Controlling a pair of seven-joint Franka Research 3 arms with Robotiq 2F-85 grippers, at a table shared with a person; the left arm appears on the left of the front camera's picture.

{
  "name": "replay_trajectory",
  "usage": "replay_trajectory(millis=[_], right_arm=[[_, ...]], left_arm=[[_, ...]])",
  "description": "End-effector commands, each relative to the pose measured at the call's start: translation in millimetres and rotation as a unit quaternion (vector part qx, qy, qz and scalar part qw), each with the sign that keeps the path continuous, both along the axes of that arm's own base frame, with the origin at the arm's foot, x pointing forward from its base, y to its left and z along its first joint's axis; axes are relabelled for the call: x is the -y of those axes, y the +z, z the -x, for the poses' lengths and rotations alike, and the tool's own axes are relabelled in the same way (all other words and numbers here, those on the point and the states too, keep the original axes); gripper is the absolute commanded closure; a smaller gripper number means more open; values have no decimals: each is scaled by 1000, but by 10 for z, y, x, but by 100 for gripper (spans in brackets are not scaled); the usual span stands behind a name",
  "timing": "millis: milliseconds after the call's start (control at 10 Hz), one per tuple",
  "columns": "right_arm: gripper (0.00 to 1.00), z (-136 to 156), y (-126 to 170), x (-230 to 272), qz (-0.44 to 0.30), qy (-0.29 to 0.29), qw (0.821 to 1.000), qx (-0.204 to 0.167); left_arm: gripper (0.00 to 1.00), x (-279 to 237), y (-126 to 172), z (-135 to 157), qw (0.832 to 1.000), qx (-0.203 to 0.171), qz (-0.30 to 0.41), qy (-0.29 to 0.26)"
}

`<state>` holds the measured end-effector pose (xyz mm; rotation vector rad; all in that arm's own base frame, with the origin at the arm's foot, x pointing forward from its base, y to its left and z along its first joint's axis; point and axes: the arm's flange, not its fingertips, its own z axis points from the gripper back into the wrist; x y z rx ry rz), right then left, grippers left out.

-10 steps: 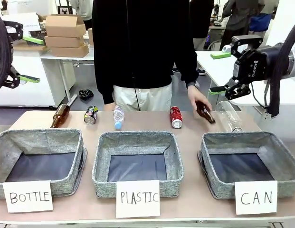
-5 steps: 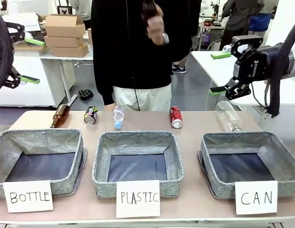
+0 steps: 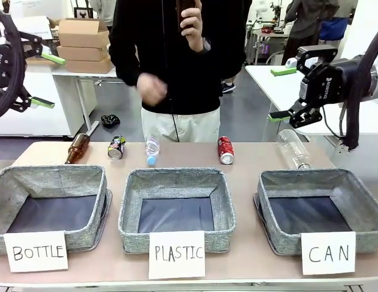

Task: Sort the can waste into the basket.
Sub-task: Pick up the can waste from the table and place it in the right Fabric basket.

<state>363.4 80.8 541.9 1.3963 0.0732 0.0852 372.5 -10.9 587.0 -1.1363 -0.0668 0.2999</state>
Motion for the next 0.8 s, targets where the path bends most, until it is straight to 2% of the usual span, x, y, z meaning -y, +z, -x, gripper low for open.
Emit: replay_trajectory(millis=[0,200,400,500,700], right_arm=[[0,-23,17,-32,-14,0,1000,10],[0,-23,17,-32,-14,0,1000,10],[0,-23,17,-32,-14,0,1000,10],[0,-23,17,-32,-14,0,1000,10],[0,-23,17,-32,-14,0,1000,10]], left_arm=[[0,19,-5,-46,1000,-1,-3,0],[0,-556,338,495,997,47,68,-10],[0,-998,588,1175,982,101,157,-28],[0,-1119,629,1434,980,124,157,-15],[0,-1325,572,1675,966,162,199,33]])
